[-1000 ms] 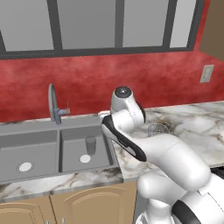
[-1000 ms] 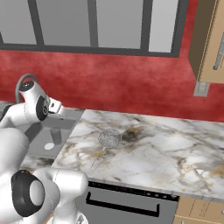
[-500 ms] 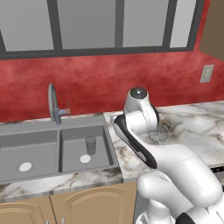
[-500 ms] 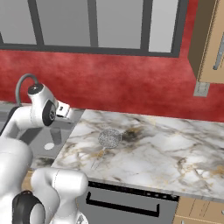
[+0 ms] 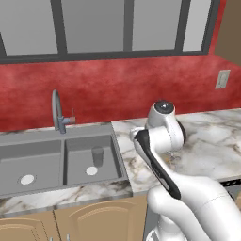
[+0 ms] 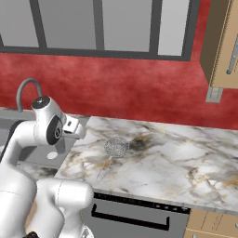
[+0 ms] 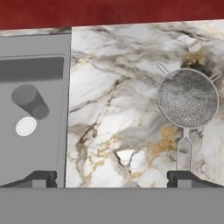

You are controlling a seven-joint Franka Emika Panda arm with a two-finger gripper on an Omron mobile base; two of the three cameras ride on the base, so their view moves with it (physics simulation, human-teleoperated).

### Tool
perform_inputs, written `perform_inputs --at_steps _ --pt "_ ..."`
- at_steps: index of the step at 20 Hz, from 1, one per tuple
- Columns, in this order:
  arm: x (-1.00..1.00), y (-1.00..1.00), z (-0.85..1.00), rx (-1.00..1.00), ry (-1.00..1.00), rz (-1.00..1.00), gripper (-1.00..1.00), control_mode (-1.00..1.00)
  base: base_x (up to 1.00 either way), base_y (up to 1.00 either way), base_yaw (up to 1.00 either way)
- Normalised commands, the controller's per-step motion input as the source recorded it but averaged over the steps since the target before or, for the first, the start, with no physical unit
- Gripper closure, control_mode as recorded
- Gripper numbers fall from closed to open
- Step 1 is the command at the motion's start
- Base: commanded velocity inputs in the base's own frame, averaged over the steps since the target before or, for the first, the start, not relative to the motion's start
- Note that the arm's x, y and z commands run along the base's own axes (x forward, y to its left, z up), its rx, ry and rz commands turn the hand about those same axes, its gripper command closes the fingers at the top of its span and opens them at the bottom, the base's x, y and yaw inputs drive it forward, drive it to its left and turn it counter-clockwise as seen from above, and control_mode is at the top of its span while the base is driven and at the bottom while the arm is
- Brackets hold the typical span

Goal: Place the strainer in the left basin and the glass cup in the right basin of the sink.

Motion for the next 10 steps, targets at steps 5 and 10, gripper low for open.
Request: perform_inputs --at_steps 5,10 --pt "-0.24 -0.37 -0.17 0.0 0.0 0.0 -1.0 -1.0 0.0 0.0 0.0" --pt "-0.05 -0.3 -0.28 0.0 0.0 0.0 -1.0 -1.0 0.0 0.0 0.0"
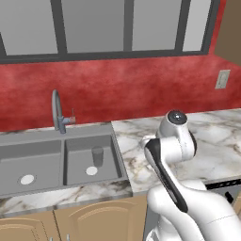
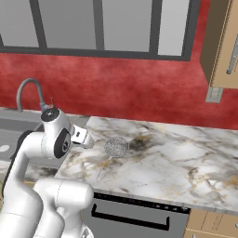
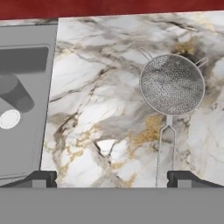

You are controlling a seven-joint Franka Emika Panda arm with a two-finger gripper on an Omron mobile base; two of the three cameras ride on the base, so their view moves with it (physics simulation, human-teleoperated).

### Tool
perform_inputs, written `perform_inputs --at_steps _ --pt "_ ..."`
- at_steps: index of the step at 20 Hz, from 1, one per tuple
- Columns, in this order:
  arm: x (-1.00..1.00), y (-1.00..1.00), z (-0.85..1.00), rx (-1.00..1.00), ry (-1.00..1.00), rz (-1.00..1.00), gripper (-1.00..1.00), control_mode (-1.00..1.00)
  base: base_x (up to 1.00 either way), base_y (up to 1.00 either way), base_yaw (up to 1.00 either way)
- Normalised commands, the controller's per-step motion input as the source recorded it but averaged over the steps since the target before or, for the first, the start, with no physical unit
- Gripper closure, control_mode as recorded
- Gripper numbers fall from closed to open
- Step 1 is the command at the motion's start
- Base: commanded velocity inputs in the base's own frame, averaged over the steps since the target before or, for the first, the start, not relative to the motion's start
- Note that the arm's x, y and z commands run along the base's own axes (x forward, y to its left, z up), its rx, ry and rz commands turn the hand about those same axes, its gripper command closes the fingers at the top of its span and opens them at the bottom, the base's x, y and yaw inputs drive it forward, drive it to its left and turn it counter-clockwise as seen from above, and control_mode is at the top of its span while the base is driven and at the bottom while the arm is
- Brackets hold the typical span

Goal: Place the strainer in the left basin and the glass cup in the right basin of the sink.

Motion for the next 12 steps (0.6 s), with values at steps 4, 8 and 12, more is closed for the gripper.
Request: perform_inputs --at_steps 4,8,12 --pt "0.0 -0.33 -0.26 0.0 0.0 0.0 -1.0 -1.0 0.0 0.0 0.0" --pt "0.0 -0.32 -0.24 0.0 0.0 0.0 -1.0 -1.0 0.0 0.0 0.0" --pt "0.0 -0.28 -0.18 0.0 0.0 0.0 -1.0 -1.0 0.0 0.0 0.0"
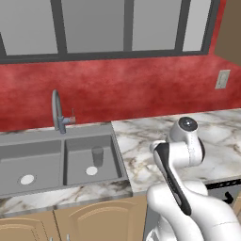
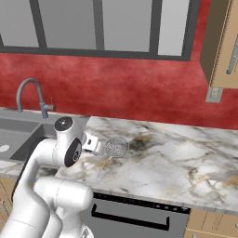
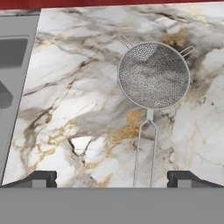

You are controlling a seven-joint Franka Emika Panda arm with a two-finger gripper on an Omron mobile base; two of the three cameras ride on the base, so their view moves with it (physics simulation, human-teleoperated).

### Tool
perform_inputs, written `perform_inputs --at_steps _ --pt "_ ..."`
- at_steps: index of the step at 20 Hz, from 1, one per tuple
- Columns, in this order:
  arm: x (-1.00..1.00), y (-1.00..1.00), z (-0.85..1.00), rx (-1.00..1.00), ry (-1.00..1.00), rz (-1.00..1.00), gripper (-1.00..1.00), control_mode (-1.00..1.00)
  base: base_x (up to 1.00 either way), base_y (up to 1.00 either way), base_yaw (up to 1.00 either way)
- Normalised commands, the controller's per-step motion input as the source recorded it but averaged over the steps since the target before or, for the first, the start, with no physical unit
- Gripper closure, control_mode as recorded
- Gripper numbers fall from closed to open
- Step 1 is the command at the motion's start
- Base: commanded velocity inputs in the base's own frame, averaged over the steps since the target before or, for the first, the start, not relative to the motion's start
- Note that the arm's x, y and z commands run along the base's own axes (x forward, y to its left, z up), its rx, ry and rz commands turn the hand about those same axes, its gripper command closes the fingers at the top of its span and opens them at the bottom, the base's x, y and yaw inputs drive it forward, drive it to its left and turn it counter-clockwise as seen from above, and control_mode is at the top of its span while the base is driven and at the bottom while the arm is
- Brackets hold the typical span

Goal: Place the strainer in the left basin and the glass cup in the right basin of the sink.

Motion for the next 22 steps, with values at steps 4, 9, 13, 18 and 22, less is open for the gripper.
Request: perform_inputs --at_steps 4,9,13,18,22 --pt "0.07 -0.3 -0.13 0.0 0.01 0.0 -1.0 -1.0 0.0 0.0 0.0" --pt "0.17 -0.25 -0.19 0.0 0.03 0.0 -1.0 -1.0 0.0 0.0 0.0" --pt "0.16 -0.22 -0.28 0.0 0.05 0.0 -1.0 -1.0 0.0 0.0 0.0" --pt "0.18 -0.16 -0.32 0.0 0.06 0.0 -1.0 -1.0 0.0 0.0 0.0" --pt "0.21 -0.09 -0.32 0.0 0.06 0.0 -1.0 -1.0 0.0 0.0 0.0"
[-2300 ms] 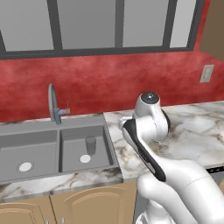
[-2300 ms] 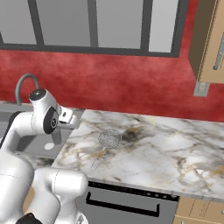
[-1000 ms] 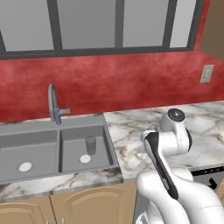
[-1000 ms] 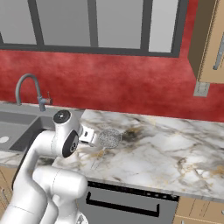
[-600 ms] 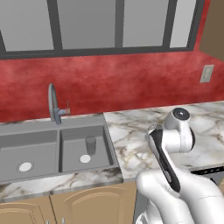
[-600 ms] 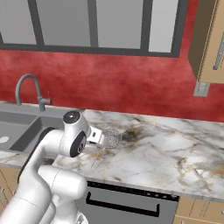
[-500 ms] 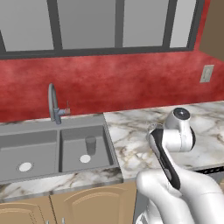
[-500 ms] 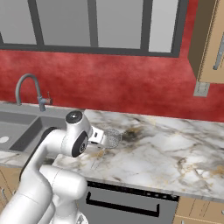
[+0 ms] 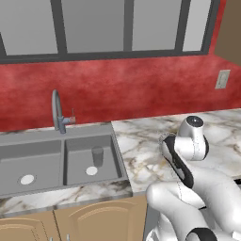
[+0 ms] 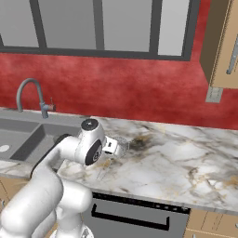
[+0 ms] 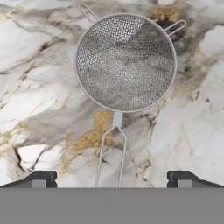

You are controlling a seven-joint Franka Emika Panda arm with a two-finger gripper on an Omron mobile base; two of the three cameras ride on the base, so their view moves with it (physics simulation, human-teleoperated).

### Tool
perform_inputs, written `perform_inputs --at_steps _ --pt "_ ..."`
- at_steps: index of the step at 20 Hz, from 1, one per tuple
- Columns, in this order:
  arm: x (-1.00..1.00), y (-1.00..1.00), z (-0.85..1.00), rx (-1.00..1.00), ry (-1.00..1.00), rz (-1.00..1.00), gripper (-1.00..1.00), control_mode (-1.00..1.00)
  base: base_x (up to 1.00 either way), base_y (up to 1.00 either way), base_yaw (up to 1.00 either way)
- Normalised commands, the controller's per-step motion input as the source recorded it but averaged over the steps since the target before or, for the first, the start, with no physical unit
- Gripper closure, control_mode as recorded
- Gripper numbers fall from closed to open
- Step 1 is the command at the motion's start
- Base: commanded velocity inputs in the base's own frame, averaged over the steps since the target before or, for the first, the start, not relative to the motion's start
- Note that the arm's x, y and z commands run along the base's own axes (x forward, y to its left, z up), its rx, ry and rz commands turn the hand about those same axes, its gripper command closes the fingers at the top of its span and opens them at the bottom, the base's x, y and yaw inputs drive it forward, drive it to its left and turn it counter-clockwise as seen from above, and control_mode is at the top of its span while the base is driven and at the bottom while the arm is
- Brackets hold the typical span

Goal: Place the strainer in the left basin and the glass cup in the right basin of the sink.

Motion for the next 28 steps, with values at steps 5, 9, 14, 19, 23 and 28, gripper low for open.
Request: perform_inputs --at_steps 5,9,14,19,23,28 --pt "0.15 0.0 -0.34 0.0 0.05 0.0 -1.0 -1.0 0.0 0.0 0.0" --pt "0.08 0.0 -0.31 0.0 0.03 0.0 -1.0 -1.0 0.0 0.0 0.0" --pt "0.06 -0.05 -0.22 0.0 0.0 0.0 -1.0 -1.0 0.0 0.0 0.0" --pt "0.18 -0.14 -0.15 0.0 0.0 0.0 -1.0 -1.0 0.0 0.0 0.0" --pt "0.32 -0.11 -0.19 0.0 0.0 0.0 -1.0 -1.0 0.0 0.0 0.0" --pt "0.34 -0.01 -0.18 0.0 0.01 0.0 -1.0 -1.0 0.0 0.0 0.0"
